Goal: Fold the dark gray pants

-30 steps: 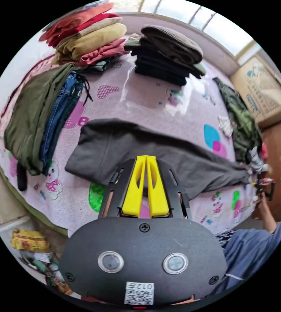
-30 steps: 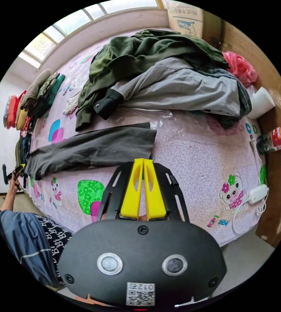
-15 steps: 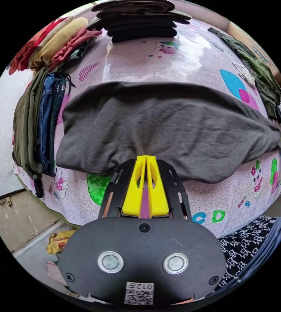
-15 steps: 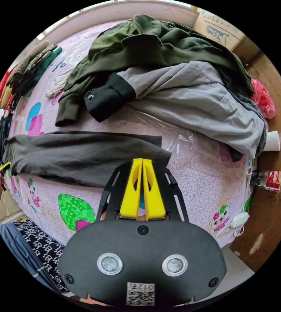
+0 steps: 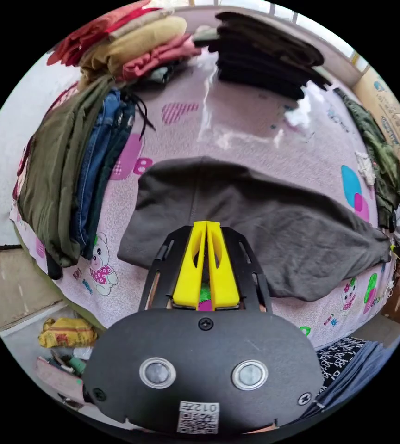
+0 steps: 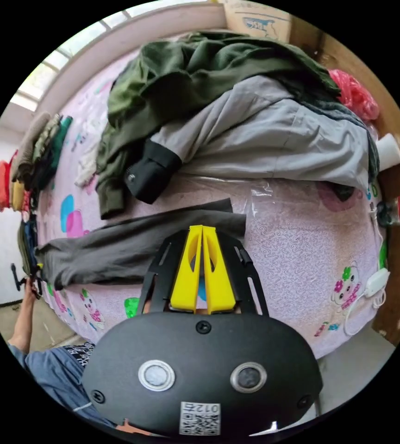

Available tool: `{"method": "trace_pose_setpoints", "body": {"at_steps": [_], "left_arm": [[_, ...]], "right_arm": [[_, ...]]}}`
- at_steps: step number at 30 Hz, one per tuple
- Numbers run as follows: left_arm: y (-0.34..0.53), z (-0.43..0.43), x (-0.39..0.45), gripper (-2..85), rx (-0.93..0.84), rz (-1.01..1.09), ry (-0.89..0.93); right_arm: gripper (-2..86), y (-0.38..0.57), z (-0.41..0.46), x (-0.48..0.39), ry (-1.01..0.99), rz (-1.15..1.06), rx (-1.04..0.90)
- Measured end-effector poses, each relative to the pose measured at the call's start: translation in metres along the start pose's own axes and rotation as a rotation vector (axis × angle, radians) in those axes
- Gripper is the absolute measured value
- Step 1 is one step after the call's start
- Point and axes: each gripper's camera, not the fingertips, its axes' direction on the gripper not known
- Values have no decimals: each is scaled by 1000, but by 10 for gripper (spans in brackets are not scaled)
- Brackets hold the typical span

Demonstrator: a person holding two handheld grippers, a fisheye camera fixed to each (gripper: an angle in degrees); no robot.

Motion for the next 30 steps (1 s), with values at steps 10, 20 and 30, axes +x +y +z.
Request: {"method": "trace_pose_setpoints", "body": {"at_steps": [10,20,30], "left_arm": [[31,-22,11,5,182,-74,57],[64,-45,38,2,207,-7,94],[72,-39,17,2,185,-34,129]], "right_arm": [[71,168,0,129,-409,431,269],[86,201,50,162,-582,606,344],[30,177,59,138,-616,617,327]]}}
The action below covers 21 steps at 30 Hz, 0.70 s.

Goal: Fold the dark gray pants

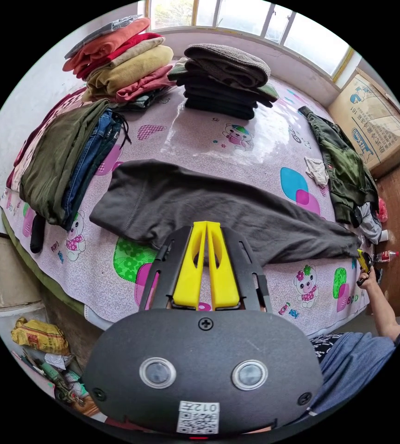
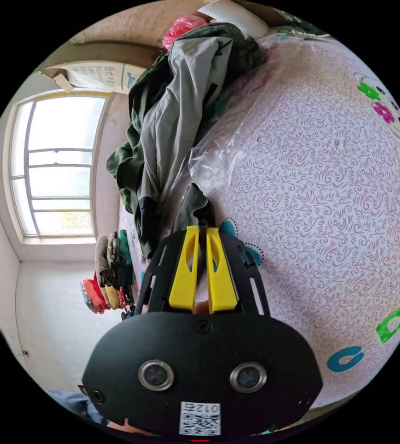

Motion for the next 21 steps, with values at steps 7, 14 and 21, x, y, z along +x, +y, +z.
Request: {"method": "trace_pose_setpoints", "body": {"at_steps": [7,14,21], "left_arm": [[4,0,-30,3,9,-6,51],[9,25,-53,3,-40,-38,203],[-8,49,-44,3,-43,-12,344]], "right_arm": [[18,33,-18,-53,-241,-73,80],[18,99,19,-194,-327,-361,-85],[19,214,122,-333,-351,-585,-338]]}}
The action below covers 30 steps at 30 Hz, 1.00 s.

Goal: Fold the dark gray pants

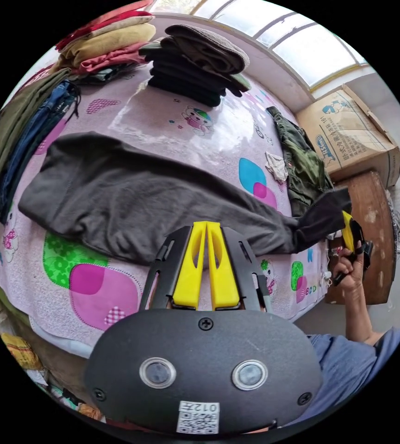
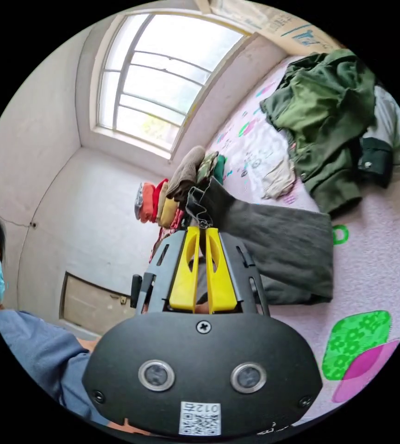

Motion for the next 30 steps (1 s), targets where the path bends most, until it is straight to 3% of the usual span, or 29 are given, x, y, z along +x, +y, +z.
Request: {"method": "trace_pose_setpoints", "body": {"at_steps": [4,11,16,19,22,30], "left_arm": [[-9,2,-21,3,0,-16,46],[-3,-16,-76,3,45,-89,28],[-7,-28,-69,4,92,-4,9],[-14,-17,-36,4,83,116,40],[-18,21,4,3,-12,233,93],[-7,119,40,3,-144,342,-199]], "right_arm": [[26,10,121,-58,-7,-71,-178],[97,47,294,-104,202,-227,-569],[75,26,280,-139,152,-332,-516],[33,7,233,-143,320,-403,-419],[11,-14,195,-116,423,-333,-372],[0,-33,224,-73,555,-275,-523]]}}
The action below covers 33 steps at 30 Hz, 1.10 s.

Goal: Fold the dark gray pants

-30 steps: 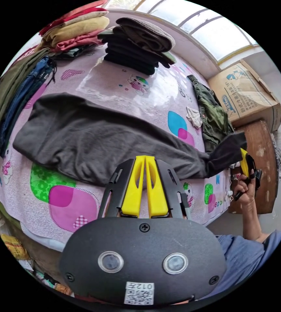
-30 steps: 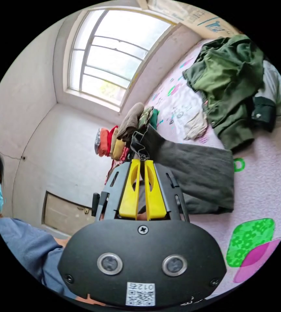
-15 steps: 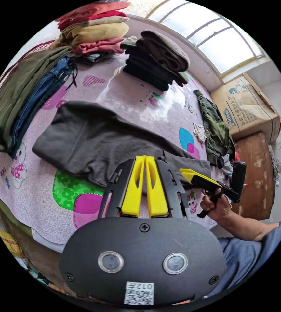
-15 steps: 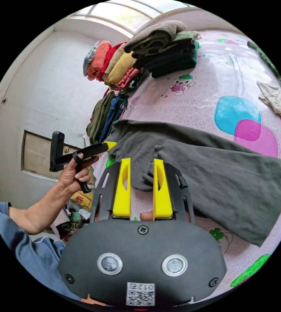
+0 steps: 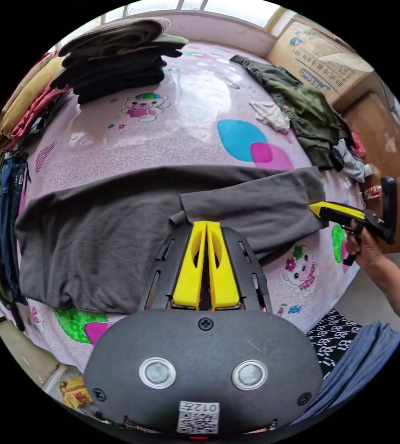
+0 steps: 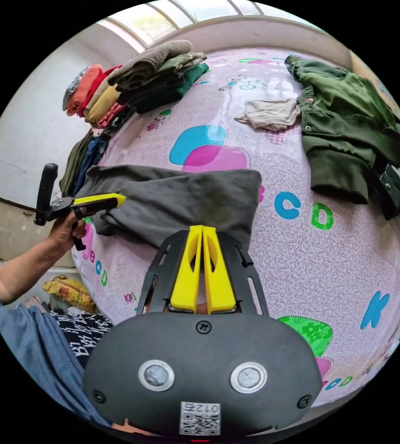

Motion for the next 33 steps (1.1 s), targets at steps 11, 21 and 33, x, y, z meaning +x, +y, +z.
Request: {"method": "trace_pose_setpoints", "body": {"at_steps": [11,21,33], "left_arm": [[7,-20,30,4,130,56,68],[6,33,38,5,-13,48,81],[31,37,26,4,63,-4,-131]], "right_arm": [[0,-47,-54,22,-64,55,146],[19,-70,-49,74,-114,114,98],[92,-18,-32,163,-359,260,60]]}}
